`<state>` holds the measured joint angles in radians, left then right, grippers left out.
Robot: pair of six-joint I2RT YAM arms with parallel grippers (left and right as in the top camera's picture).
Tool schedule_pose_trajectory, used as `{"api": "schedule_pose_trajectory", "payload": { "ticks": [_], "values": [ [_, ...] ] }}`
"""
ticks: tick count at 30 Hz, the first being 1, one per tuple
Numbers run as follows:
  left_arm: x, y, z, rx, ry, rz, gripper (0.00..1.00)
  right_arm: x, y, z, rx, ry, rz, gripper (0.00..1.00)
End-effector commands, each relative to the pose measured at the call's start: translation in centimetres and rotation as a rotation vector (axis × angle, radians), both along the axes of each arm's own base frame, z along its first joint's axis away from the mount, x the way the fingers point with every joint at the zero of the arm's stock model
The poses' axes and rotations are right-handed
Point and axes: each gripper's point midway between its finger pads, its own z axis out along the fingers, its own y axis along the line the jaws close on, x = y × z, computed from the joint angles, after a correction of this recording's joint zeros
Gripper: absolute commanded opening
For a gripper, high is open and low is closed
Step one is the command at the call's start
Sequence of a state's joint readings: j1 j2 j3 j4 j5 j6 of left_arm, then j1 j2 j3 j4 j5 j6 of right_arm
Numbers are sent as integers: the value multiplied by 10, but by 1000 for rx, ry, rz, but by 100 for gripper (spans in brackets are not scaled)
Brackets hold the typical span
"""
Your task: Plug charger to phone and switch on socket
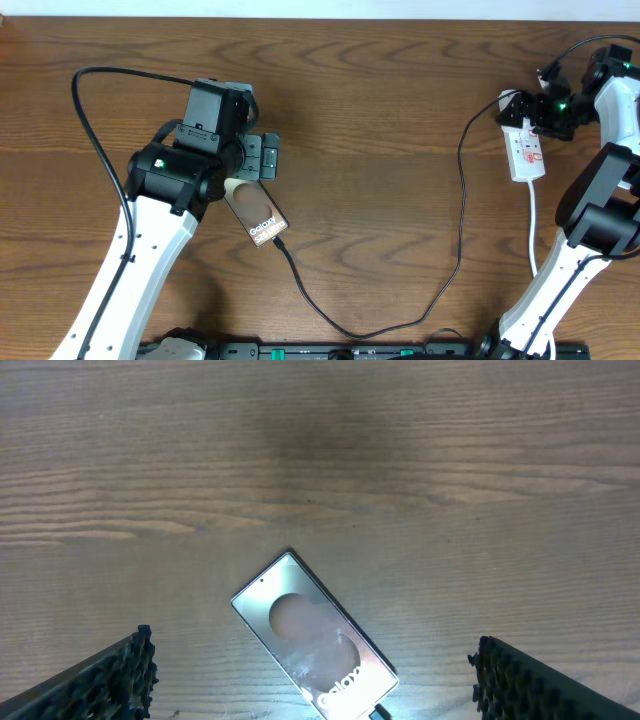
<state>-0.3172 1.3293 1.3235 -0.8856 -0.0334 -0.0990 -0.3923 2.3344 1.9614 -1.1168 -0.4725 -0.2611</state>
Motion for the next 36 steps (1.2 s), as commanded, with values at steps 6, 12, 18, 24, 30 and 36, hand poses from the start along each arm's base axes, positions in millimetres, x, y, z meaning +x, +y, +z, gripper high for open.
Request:
{"api": "schedule_pose_trajectory", "payload": {
  "ticks": [6, 12, 18, 24, 30, 36],
  "values": [
    [0, 3, 9, 19, -26, -3, 98, -5, 66, -9, 259, 43, 40, 99],
    [0, 3, 9, 19, -26, -3, 98, -9, 47, -21, 144, 108, -18, 99],
    [0, 3, 9, 19, -26, -3, 98, -20, 6, -15, -70, 181, -119, 99],
    [0, 3, 9, 19, -26, -3, 98, -28, -34, 36, -237, 151, -262, 99],
    [0, 3, 9, 19, -26, -3, 98, -49, -42, 98, -332, 99, -322, 99],
    [0, 3, 9, 19, -26, -3, 98, -89, -27, 167, -328, 52, -388, 99]
  ]
}}
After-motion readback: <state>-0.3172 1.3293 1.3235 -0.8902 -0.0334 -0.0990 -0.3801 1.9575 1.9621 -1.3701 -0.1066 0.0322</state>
